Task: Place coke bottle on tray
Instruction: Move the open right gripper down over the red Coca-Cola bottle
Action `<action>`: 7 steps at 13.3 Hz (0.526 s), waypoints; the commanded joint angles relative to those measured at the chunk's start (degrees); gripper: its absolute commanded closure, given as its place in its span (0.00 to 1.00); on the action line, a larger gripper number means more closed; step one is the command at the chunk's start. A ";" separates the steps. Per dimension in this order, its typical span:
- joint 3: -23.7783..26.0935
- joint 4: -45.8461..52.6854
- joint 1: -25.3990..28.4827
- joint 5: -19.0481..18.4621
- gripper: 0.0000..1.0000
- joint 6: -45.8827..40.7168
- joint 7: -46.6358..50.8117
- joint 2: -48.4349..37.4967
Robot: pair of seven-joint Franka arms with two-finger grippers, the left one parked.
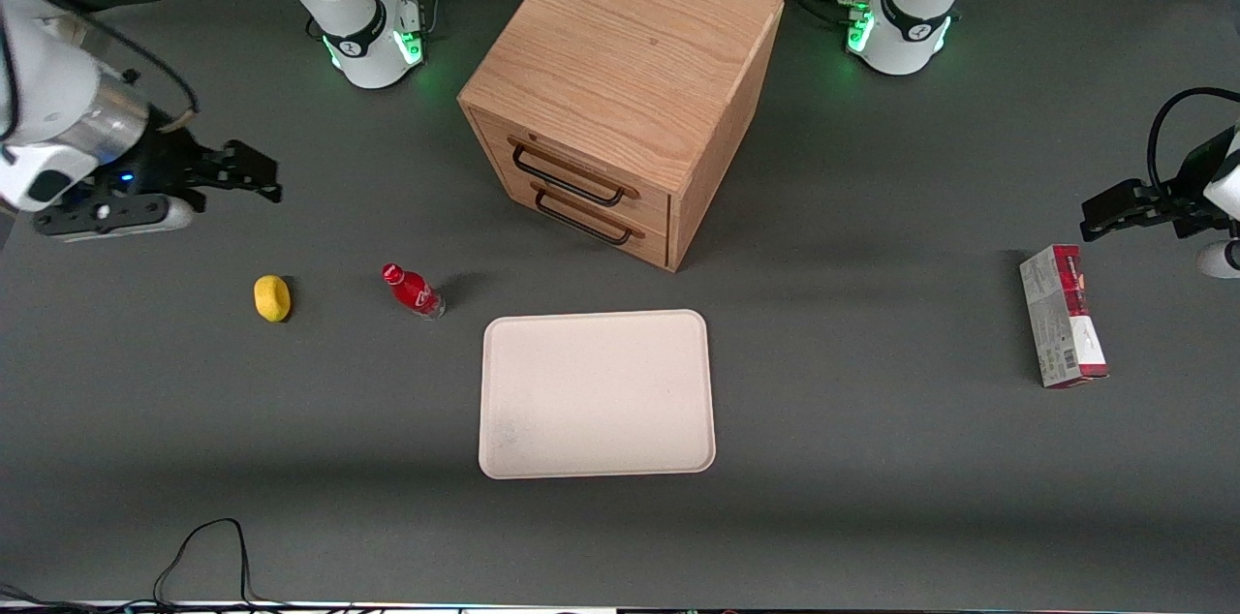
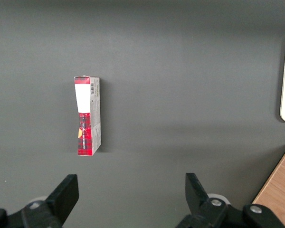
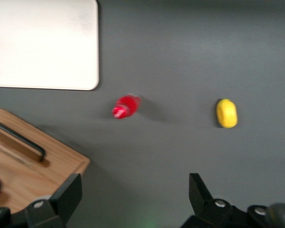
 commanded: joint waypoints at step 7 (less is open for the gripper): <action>3.11 6.62 0.58 0.44 0.00 -7.01 5.06 5.12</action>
